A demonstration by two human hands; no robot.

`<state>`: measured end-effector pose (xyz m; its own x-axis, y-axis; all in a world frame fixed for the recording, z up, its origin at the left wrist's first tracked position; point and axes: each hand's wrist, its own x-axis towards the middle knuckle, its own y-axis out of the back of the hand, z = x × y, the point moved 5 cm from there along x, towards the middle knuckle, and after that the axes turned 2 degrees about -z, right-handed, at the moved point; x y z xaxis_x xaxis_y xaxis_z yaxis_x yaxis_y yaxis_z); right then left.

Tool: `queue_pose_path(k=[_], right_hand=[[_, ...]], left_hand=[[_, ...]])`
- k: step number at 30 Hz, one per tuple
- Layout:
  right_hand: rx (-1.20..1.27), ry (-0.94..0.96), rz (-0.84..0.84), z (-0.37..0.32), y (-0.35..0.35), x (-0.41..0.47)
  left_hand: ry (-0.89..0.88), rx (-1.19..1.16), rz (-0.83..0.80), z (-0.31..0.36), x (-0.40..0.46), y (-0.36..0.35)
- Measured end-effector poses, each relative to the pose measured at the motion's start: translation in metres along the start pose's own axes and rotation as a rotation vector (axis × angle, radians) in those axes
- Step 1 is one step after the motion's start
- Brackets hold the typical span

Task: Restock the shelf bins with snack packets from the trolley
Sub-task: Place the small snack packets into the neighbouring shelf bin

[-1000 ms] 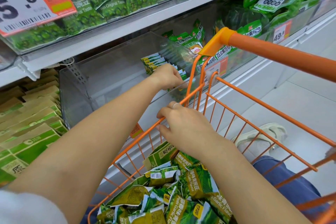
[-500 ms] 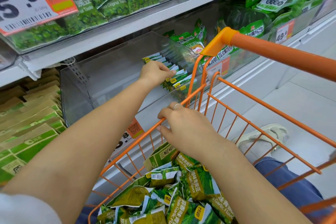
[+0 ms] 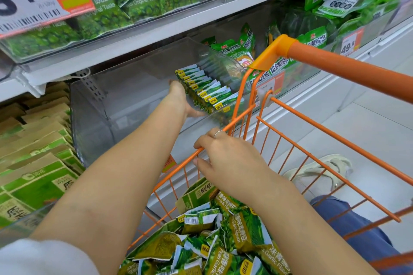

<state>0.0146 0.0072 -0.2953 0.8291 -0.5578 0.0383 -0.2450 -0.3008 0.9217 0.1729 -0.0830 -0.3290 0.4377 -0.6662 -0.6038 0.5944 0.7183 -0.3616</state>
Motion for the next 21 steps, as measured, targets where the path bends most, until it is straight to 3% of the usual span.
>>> queue_pose_path(k=[3,9,13,15,18,21], right_hand=[[-0.018,0.005,0.006,0.0,-0.001,0.001],[0.012,0.023,0.014,-0.002,-0.002,0.003],[0.051,0.026,0.021,-0.001,0.005,0.003],[0.091,0.028,0.1,-0.002,0.017,0.002],[0.085,0.002,0.132,0.0,0.028,-0.002],[-0.119,-0.038,-0.158,0.005,0.007,-0.006]], left_hand=[[0.065,0.012,-0.186,-0.009,0.012,-0.013],[-0.061,0.243,0.012,0.001,-0.008,-0.001],[-0.211,0.302,-0.038,0.011,-0.043,-0.005],[-0.444,0.592,-0.046,0.023,-0.068,0.0],[-0.825,1.006,-0.213,0.013,-0.128,0.018],[-0.951,1.436,-0.23,-0.023,-0.166,0.062]])
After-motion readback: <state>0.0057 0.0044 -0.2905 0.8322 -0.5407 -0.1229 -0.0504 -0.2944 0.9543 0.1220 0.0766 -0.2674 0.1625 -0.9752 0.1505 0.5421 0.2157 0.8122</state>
